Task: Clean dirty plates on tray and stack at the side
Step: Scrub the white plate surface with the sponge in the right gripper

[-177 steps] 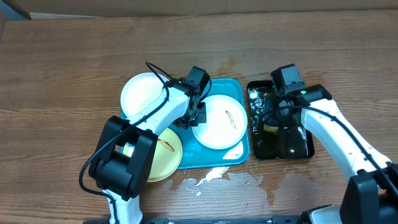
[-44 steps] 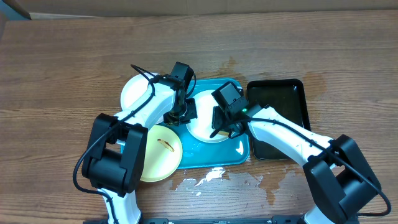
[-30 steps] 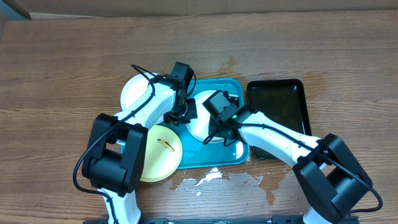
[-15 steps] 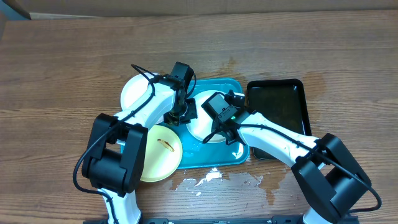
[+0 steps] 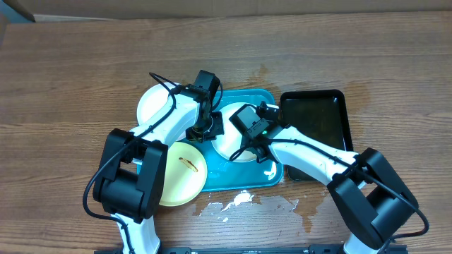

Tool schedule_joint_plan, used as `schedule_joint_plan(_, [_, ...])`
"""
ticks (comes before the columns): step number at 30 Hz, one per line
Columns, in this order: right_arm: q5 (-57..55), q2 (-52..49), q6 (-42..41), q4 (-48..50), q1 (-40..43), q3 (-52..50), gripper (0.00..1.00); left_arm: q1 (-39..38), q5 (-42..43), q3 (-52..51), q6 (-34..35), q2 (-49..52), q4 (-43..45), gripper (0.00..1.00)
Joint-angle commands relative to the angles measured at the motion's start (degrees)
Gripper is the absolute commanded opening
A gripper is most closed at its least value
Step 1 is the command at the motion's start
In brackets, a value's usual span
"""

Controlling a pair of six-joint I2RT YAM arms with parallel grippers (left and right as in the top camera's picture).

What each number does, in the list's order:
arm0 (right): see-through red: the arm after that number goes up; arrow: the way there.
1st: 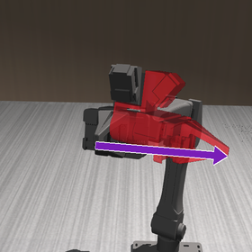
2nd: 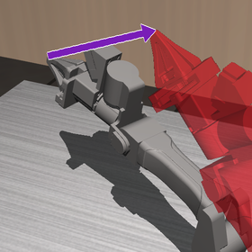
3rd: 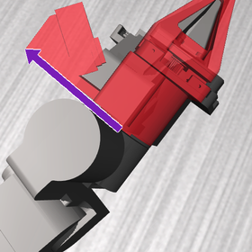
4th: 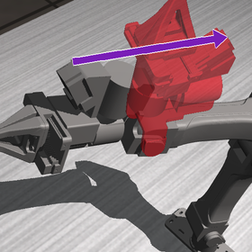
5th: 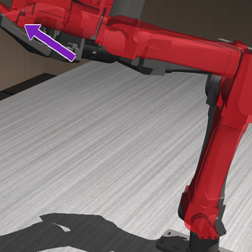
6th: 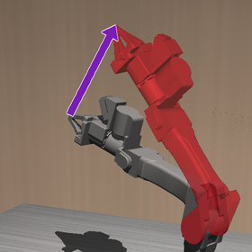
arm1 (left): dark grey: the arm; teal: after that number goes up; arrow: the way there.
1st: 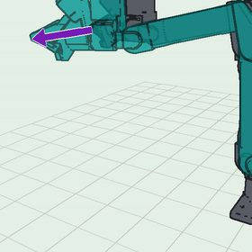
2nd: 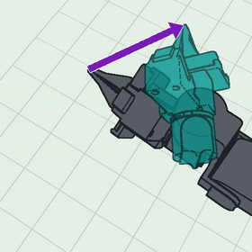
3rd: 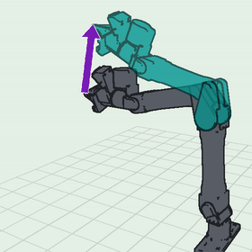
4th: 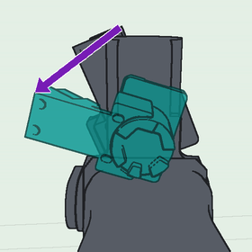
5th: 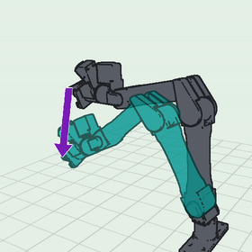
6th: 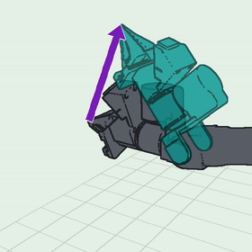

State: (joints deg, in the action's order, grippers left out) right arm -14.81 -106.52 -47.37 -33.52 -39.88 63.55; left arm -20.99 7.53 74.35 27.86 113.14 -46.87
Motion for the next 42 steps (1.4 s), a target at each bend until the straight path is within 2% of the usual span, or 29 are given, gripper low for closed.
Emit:
schedule_joint_plan(1, [3.9, -1.1, -0.7, 1.4, 3.0, -0.4, 0.04, -0.5, -1.7, -1.6, -2.1, 1.9, -0.8, 0.04])
schedule_joint_plan(8, [13.8, -1.1, -0.7, 8.9, 7.8, -3.6, 0.04, -0.5, -1.7, -1.6, -2.2, 1.9, -0.8, 0.04])
schedule_joint_plan(18, [14.0, -1.7, -0.2, 12.1, 8.1, -4.4, 0.04, -0.5, -1.7, -1.6, -2.2, 1.9, -0.7, 0.04])
schedule_joint_plan(24, [15.0, -4.0, 2.9, 16.8, 8.1, -4.4, 0.04, -0.5, -1.7, -1.6, -2.2, 1.9, -0.7, 0.04])
schedule_joint_plan(27, [16.0, -4.2, 7.1, 18.7, 8.1, -4.2, 0.04, -0.5, -1.7, -1.6, -2.2, 1.9, -0.7, 0.04])
schedule_joint_plan(35, [16.9, 0.8, 16.3, 17.7, 8.1, 1.6, 0.04, -0.5, -1.7, -1.6, -2.6, 1.9, -0.9, 0.04])
schedule_joint_plan(42, [16.8, 1.0, 20.2, 18.1, 8.1, 2.1, 0.04, -0.5, -1.7, -1.6, -2.6, 1.9, -0.9, 0.04])
